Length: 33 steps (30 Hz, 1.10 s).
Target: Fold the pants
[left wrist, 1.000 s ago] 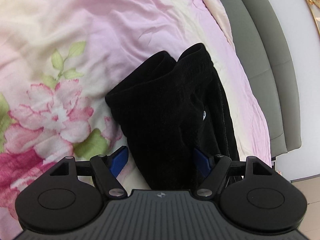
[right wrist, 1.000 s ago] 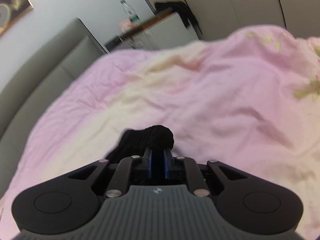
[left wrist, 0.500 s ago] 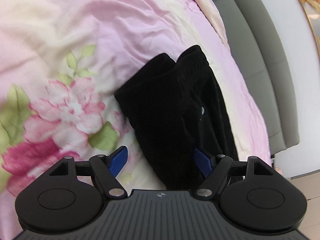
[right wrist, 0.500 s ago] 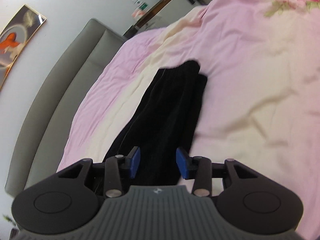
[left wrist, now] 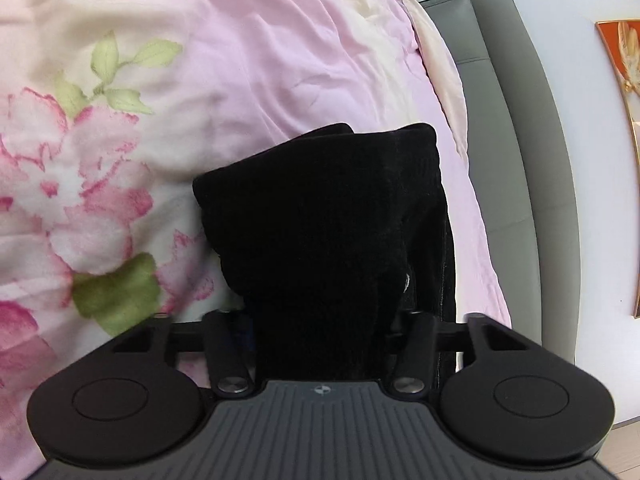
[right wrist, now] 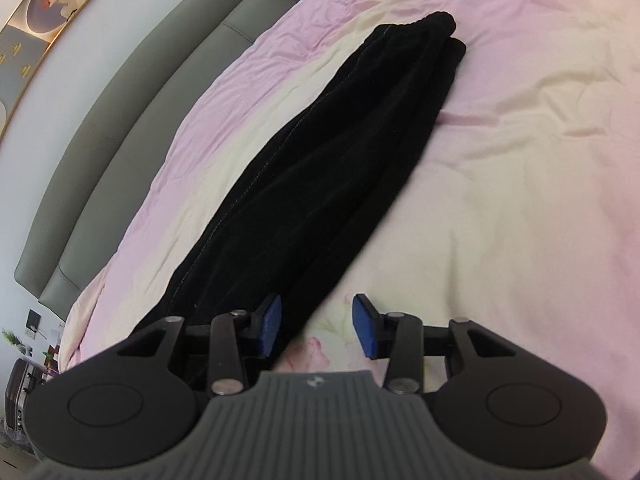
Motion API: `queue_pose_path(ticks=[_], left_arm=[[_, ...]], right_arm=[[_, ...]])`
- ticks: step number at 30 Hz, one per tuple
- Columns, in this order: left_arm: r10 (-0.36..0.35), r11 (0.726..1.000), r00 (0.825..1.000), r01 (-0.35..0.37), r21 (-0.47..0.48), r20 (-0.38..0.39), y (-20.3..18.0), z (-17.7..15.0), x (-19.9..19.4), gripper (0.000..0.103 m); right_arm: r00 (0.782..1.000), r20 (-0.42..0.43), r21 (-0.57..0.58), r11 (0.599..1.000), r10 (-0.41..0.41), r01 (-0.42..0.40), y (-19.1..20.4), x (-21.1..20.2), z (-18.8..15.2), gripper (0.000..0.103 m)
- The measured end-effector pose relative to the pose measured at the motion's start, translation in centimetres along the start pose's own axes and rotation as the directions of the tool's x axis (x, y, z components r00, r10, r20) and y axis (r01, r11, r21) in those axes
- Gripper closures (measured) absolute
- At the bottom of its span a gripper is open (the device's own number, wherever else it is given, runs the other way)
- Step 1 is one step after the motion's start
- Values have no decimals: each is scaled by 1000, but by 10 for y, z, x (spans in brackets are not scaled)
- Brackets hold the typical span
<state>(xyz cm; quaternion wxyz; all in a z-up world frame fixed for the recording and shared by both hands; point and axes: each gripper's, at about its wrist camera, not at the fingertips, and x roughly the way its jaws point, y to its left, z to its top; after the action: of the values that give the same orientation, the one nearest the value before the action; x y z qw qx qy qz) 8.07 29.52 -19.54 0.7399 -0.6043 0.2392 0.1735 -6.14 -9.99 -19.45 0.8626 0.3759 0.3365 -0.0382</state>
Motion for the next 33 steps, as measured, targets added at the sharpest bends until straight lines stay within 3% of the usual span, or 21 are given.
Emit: queue_pose_path(ticks=[2, 7, 12, 15, 18, 20, 22, 25, 30, 31, 33], left_arm=[[-32, 999, 999, 32, -7, 13, 2, 4, -11, 60], [-71, 995, 997, 72, -73, 18, 8, 22, -40, 63], [-81, 995, 987, 87, -39, 137, 13, 48, -88, 63], [-31, 997, 984, 43, -67, 174, 33, 78, -109, 63], [37, 997, 996, -31, -76, 75, 60, 104, -102, 61], [70, 997, 997, -69, -33, 37, 67, 103, -98, 57], [101, 994, 993, -103, 37, 61, 59, 95, -103, 53], [190, 971, 977, -202, 130, 102, 37, 89, -108, 44], [289, 941, 947, -307, 143, 138, 22, 83, -127, 34], [313, 929, 935, -338, 153, 164, 18, 80, -133, 33], [383, 888, 892, -427, 170, 241, 5, 73, -145, 33]], right_arm=[[1000, 3, -4, 1000, -7, 7, 0, -4, -3, 65], [999, 42, -10, 1000, 7, -7, 4, -22, 0, 65], [997, 68, -1, 999, 33, -33, 9, -42, 1, 65], [996, 71, 8, 999, 48, -49, 10, -46, 0, 65], [996, 57, 28, 997, 65, -67, 10, -44, 0, 65], [996, 50, 43, 996, 75, -77, 9, -39, 3, 65], [996, 59, 53, 996, 69, -72, 10, -32, 8, 64], [994, 98, 68, 996, 46, -53, 7, -25, 19, 61], [991, 130, 187, 982, -6, -18, -15, -1, 45, 57], [991, 134, 192, 981, -24, -2, -17, 4, 50, 56], [989, 142, 206, 978, -46, 16, -22, 16, 60, 52]])
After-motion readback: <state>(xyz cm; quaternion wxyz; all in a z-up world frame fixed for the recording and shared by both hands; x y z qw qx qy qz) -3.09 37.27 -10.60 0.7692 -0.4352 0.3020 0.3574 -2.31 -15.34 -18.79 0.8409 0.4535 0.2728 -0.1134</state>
